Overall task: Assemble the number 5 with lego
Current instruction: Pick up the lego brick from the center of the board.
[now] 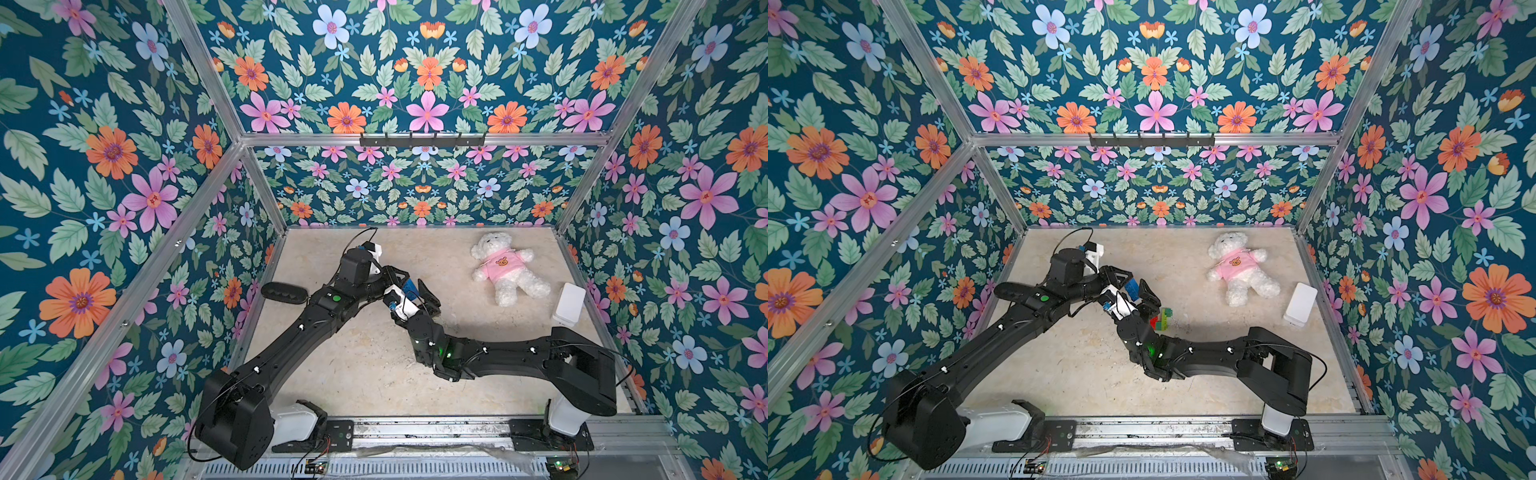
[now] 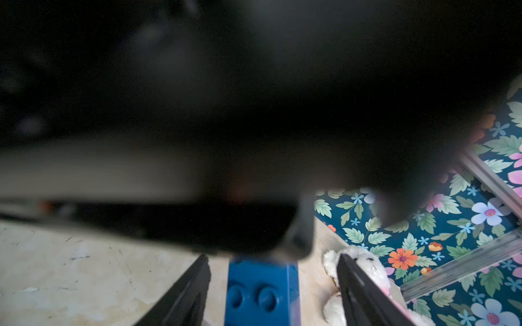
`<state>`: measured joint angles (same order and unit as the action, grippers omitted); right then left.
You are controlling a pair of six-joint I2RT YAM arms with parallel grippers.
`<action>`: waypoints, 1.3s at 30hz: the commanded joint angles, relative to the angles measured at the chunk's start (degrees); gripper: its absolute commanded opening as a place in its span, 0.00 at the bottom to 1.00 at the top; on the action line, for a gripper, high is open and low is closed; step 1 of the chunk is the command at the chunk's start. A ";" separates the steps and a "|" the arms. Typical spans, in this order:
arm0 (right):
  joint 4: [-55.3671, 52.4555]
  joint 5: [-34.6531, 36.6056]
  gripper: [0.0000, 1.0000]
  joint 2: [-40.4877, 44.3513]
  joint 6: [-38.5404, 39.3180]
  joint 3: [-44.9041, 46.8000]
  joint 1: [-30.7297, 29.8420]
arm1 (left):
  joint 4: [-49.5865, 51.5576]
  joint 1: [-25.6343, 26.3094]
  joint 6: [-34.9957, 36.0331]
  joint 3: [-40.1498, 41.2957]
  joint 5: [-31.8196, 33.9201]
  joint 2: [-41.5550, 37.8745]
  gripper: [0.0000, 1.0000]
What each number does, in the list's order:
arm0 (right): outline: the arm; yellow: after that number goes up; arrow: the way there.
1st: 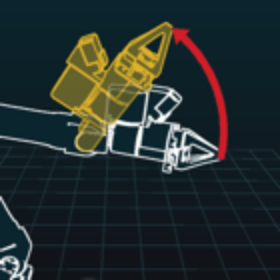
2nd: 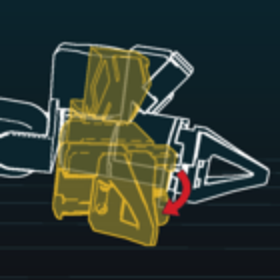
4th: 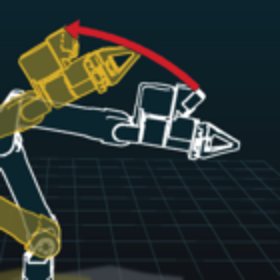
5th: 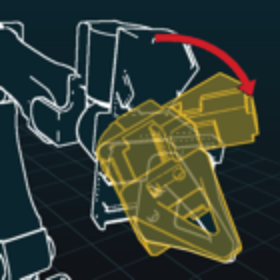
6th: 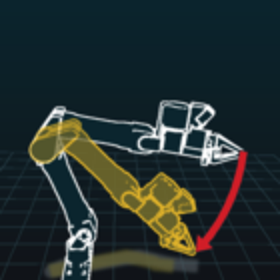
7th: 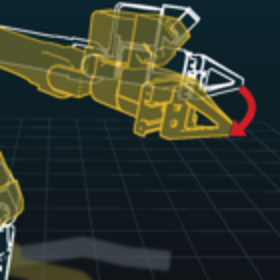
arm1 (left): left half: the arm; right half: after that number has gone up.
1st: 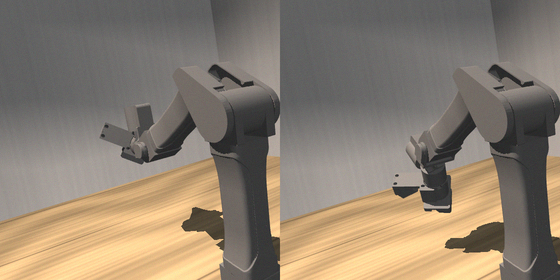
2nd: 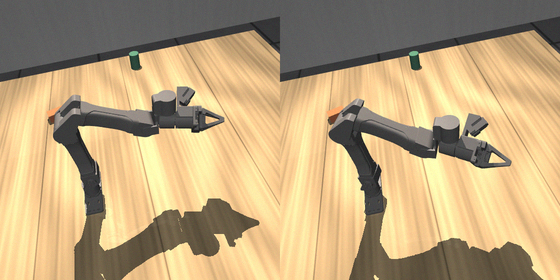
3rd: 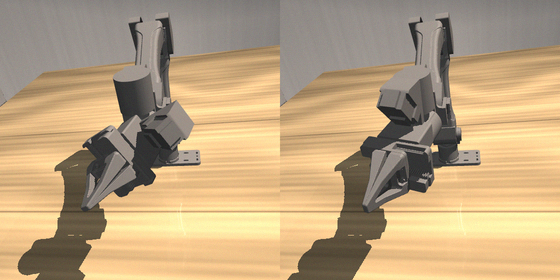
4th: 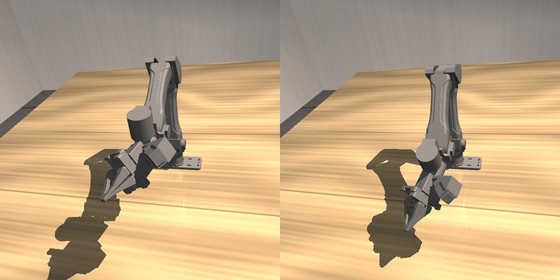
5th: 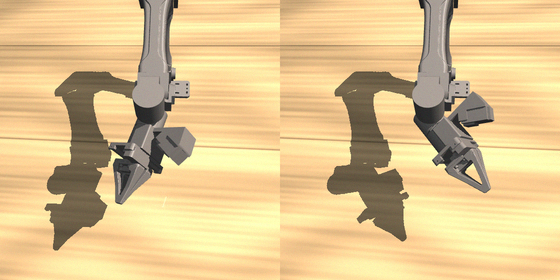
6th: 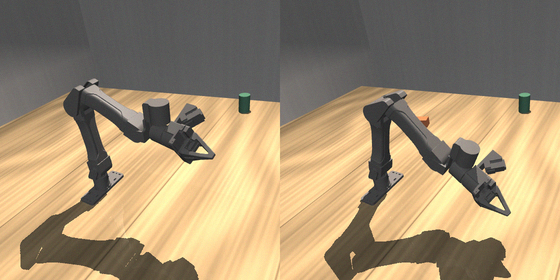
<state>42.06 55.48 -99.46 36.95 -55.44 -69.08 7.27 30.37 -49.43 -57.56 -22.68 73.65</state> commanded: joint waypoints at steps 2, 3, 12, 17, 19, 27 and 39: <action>-2.07 2.23 0.69 -0.91 0.13 -0.92 1.17 | -1.47 0.13 0.65 -0.36 -2.55 -0.35 0.00; -2.89 2.26 0.70 -0.88 -0.35 -1.01 1.52 | -1.47 0.13 0.71 -0.44 -2.63 -0.35 0.00; -2.95 2.41 0.49 0.32 -1.00 0.05 2.63 | -1.38 0.13 0.78 -1.24 -2.86 -0.35 0.00; -2.09 2.28 0.44 0.95 -1.03 0.94 2.72 | -1.38 0.04 0.74 -1.24 -2.80 -0.30 0.00; -2.29 2.44 0.53 1.19 -1.51 1.16 2.72 | -1.38 0.05 0.69 -1.32 -2.68 -0.26 0.00; -2.21 3.47 0.93 3.15 -2.54 4.51 2.50 | -1.03 0.04 0.91 -2.02 -2.57 -0.08 0.00; 12.62 -1.31 0.94 9.72 1.14 15.16 2.85 | -1.21 -0.03 1.18 -1.44 -2.54 -0.96 0.00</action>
<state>52.14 56.16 -94.61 41.25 -43.42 -66.04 7.22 30.39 -49.21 -58.85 -23.09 73.12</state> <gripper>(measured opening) 0.942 0.340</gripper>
